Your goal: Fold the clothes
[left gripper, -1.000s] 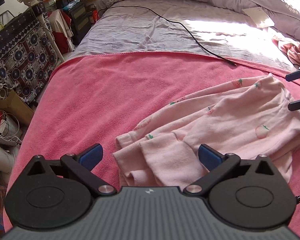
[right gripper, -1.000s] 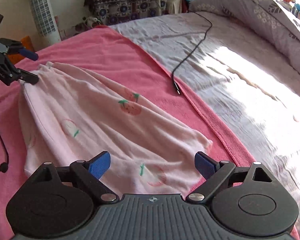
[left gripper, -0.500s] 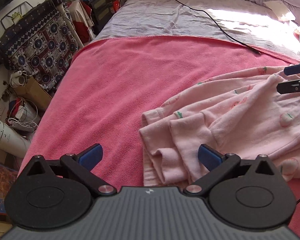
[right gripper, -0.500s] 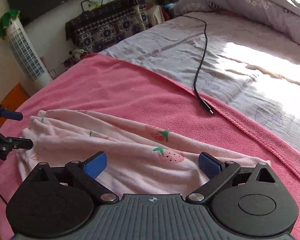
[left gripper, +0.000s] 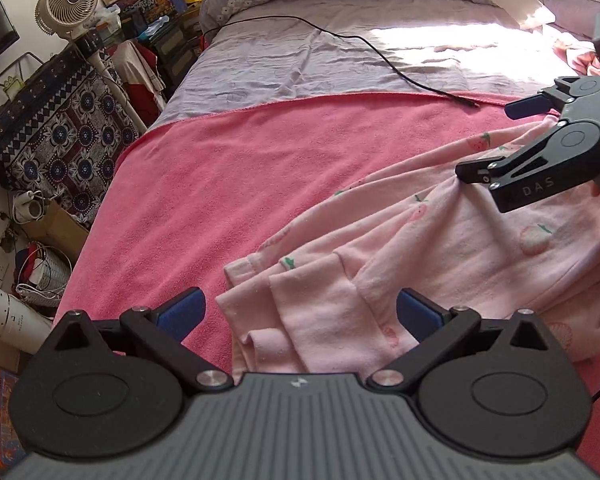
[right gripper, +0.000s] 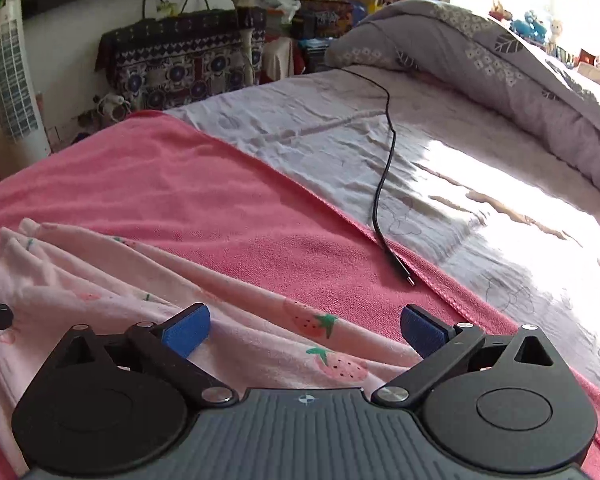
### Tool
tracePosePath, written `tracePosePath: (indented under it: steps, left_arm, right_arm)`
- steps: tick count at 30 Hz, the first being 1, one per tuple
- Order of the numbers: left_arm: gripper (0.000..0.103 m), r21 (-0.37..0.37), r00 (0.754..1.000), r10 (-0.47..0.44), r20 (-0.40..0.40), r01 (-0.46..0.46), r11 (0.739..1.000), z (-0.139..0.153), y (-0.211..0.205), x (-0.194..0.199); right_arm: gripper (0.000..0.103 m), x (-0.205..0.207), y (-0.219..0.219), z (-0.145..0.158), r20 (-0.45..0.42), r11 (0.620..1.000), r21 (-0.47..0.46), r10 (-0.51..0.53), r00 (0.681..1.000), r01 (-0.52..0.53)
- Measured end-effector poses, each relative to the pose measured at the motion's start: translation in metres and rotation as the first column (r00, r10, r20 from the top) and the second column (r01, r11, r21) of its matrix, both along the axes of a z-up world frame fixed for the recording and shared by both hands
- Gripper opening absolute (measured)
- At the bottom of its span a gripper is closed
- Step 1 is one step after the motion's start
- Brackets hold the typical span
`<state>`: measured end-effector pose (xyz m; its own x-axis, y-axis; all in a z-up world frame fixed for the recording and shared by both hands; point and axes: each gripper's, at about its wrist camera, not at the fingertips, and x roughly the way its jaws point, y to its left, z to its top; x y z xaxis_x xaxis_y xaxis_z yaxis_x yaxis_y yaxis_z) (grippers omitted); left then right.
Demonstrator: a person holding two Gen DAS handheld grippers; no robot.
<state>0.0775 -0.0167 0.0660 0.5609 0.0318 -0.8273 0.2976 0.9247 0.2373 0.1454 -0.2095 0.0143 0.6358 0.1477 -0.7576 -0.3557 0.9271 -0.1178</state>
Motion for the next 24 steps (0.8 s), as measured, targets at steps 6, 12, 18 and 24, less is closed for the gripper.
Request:
tracePosePath:
  steps: [6, 12, 18, 24]
  left_arm:
    - [0.103, 0.014, 0.998, 0.057, -0.009, -0.056, 0.998, -0.001, 0.017, -0.003]
    - [0.103, -0.069, 0.992, 0.126, 0.029, -0.123, 0.99, 0.011, 0.026, 0.003]
    - [0.103, -0.12, 0.999, 0.038, 0.035, -0.033, 0.992, 0.01, -0.003, 0.014]
    - [0.103, -0.128, 0.983, -0.18, 0.016, 0.181, 0.975, -0.002, -0.058, 0.009]
  right_arm:
    - [0.102, 0.017, -0.011, 0.007, -0.054, 0.982, 0.09, -0.164, 0.985, 0.168]
    - [0.103, -0.053, -0.031, 0.018, -0.03, 0.974, 0.066, -0.216, 0.976, 0.217]
    - [0.103, -0.138, -0.019, 0.008, 0.026, 0.958, 0.019, -0.288, 0.957, 0.288]
    - [0.103, -0.154, -0.015, 0.013, -0.004, 0.907, 0.077, -0.415, 0.91, 0.414]
